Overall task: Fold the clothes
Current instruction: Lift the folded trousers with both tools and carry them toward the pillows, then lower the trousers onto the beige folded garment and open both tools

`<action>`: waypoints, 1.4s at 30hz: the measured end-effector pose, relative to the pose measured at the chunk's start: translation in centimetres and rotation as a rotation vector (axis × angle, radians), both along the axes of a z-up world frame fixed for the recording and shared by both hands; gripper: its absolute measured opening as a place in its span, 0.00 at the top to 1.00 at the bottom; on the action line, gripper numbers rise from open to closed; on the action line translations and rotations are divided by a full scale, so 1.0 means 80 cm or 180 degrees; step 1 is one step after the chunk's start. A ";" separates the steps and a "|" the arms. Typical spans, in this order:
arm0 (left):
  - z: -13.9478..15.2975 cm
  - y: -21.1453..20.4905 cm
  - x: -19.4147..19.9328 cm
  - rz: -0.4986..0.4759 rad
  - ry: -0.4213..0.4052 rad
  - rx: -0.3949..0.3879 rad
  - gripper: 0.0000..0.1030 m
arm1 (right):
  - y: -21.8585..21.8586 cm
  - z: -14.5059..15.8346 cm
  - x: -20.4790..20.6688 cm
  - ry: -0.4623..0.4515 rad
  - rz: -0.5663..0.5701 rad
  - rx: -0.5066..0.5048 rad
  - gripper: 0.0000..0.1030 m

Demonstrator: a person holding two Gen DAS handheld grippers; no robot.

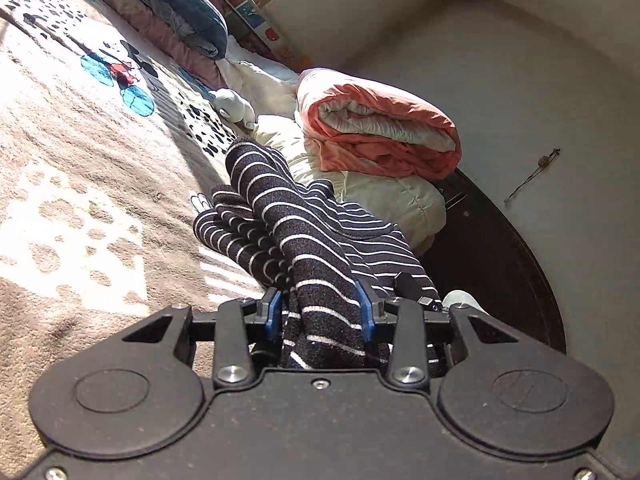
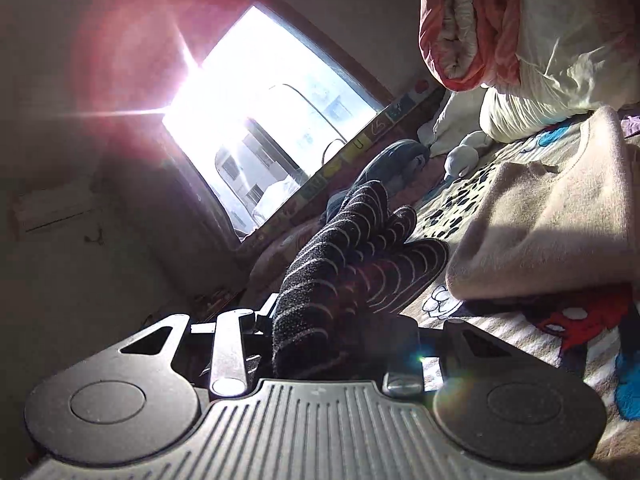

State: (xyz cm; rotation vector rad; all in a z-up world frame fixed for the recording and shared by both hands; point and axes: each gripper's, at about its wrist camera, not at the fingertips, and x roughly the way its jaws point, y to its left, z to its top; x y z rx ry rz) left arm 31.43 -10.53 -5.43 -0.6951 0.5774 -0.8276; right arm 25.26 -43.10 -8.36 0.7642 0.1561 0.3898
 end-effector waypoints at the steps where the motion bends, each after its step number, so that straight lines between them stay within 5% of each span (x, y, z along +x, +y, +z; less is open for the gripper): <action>1: 0.004 -0.014 0.018 -0.0091 -0.0048 0.0010 0.66 | -0.010 -0.002 0.006 -0.0016 -0.0074 0.0079 0.64; 13: 0.013 -0.141 0.185 -0.0928 -0.0625 -0.0295 0.66 | -0.104 0.011 0.089 -0.0475 -0.1059 -0.0098 0.64; 18: 0.004 -0.187 0.244 -0.1103 -0.0615 -0.0492 0.66 | -0.140 -0.007 0.115 -0.0327 -0.1318 0.0019 0.63; 20: -0.015 -0.207 0.265 -0.1113 -0.0472 -0.0304 0.66 | -0.155 -0.029 0.129 -0.0002 -0.1433 0.0092 0.56; 23: -0.064 -0.238 0.290 -0.0841 -0.0018 0.0461 0.59 | -0.167 -0.076 0.156 0.0812 -0.1595 -0.0085 0.50; 27: -0.090 -0.219 0.280 -0.0544 0.0111 0.0286 0.52 | -0.154 -0.072 0.148 0.0717 -0.1694 -0.0346 0.48; 33: -0.045 -0.211 0.231 -0.0154 -0.0677 0.0645 0.52 | -0.107 -0.042 0.117 0.0440 -0.2207 -0.1273 0.48; 36: -0.029 -0.220 0.212 -0.0140 -0.1047 0.0750 0.52 | -0.091 -0.021 0.108 0.0114 -0.2155 -0.1596 0.48; 39: -0.034 -0.251 0.205 -0.0299 -0.1252 0.1126 0.52 | -0.084 -0.029 0.126 0.0365 -0.1927 -0.1824 0.52; 42: -0.061 -0.278 0.209 -0.0399 -0.1095 0.1575 0.51 | -0.100 -0.057 0.144 0.0805 -0.1730 -0.1580 0.51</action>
